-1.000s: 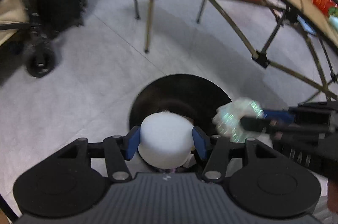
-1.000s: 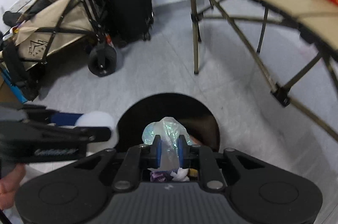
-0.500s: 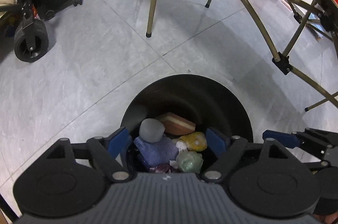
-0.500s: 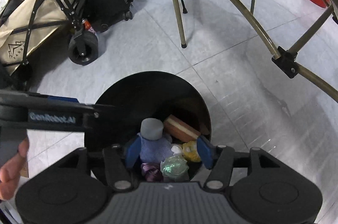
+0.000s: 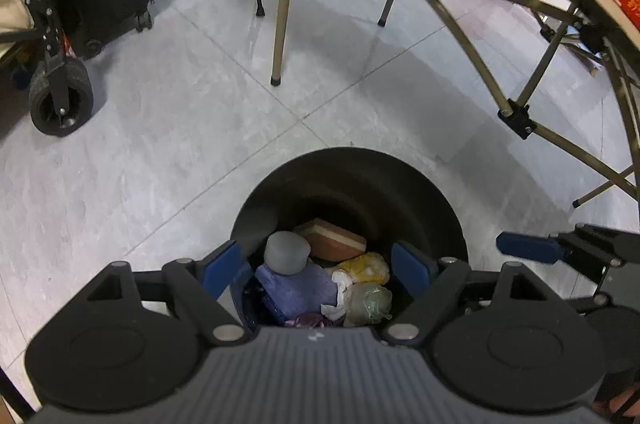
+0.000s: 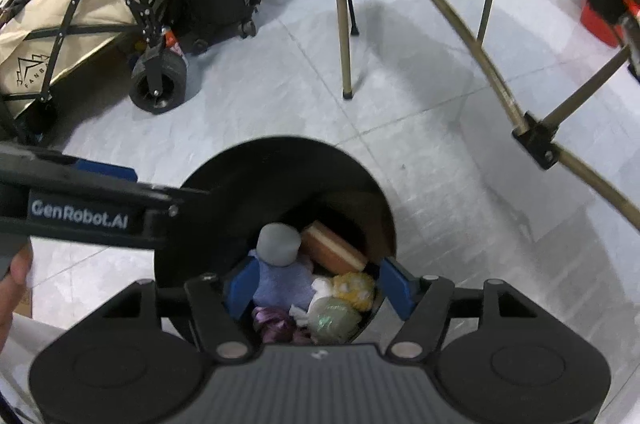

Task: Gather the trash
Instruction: 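Move both tools to the light-blue plush toy and grasp it, then carry the light-blue plush toy over the bin and open both tools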

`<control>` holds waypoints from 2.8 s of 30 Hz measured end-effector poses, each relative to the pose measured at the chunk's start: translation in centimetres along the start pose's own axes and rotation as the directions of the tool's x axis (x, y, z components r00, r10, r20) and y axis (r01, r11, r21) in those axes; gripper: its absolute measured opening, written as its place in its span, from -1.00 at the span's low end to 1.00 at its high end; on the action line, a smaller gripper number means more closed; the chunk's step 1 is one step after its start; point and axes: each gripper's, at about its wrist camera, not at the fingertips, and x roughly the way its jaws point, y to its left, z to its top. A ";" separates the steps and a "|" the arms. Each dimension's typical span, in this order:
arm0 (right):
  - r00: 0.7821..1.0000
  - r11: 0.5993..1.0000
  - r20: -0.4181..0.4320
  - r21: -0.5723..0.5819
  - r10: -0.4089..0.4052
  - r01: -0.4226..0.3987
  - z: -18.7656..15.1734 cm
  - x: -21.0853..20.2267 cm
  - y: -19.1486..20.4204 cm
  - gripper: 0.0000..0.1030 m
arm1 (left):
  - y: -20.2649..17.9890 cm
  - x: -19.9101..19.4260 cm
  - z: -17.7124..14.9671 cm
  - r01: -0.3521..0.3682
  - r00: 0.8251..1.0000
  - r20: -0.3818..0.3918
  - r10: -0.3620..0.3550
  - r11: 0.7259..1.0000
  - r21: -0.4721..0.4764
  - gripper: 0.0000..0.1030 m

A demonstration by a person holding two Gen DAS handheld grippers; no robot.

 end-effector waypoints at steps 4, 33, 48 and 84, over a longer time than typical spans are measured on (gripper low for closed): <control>0.997 1.000 0.081 0.008 0.000 0.000 0.1 -2.8 0.1 0.28 | -0.6 -3.1 -1.0 -0.002 0.996 0.086 -0.001 1.000 0.031 0.64; 0.668 0.872 0.630 0.486 -0.395 0.058 -13.0 -34.0 -24.2 0.63 | -24.4 -16.2 -1.6 0.166 0.729 0.553 -0.403 0.888 0.429 0.97; 0.849 0.818 0.464 0.571 -0.254 -0.068 4.1 -19.9 -41.3 -0.18 | -38.9 -0.1 17.3 0.444 0.837 0.227 -0.498 0.860 0.251 -0.02; 0.865 0.931 0.485 0.241 0.130 -0.275 1.7 -16.6 -2.6 -0.58 | -2.1 -15.4 -1.0 0.439 0.827 0.408 -0.386 0.898 -0.041 -0.52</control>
